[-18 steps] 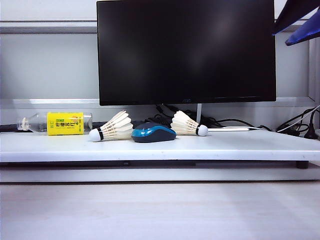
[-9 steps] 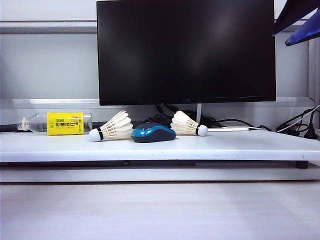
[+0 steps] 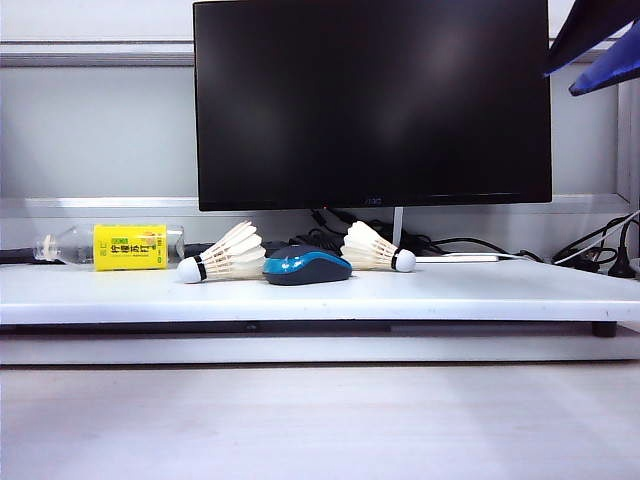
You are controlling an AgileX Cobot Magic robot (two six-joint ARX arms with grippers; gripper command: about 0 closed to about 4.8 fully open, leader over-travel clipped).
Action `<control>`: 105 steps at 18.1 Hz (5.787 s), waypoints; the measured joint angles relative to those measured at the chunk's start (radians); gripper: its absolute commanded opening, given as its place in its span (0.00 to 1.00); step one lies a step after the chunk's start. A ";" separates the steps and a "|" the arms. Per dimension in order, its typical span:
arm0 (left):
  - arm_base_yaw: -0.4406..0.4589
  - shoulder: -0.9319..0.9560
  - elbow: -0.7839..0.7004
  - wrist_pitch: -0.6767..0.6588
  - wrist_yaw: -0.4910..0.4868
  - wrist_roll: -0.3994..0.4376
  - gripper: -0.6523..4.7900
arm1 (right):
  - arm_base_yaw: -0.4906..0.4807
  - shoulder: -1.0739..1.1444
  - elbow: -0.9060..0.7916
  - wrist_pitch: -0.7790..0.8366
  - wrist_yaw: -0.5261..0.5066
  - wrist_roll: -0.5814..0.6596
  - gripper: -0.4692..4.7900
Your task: Stack the badminton balls on the table vertically.
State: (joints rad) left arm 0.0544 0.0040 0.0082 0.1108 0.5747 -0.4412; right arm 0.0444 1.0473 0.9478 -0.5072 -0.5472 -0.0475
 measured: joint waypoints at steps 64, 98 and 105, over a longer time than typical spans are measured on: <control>-0.436 1.000 0.768 -0.646 -0.179 0.718 0.79 | 0.211 0.935 0.618 -0.002 0.108 -0.582 0.43; -0.436 1.000 0.768 -0.692 -0.220 0.718 0.79 | 0.211 1.015 0.628 0.124 0.214 -0.521 0.31; -0.436 1.000 0.768 -0.692 -0.220 0.718 0.79 | 0.211 0.982 0.774 -0.326 0.282 -0.506 0.31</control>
State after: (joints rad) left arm -0.3817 1.0039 0.7757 -0.5812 0.3550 0.2764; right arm 0.2554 2.0289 1.7218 -0.8330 -0.2649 -0.5537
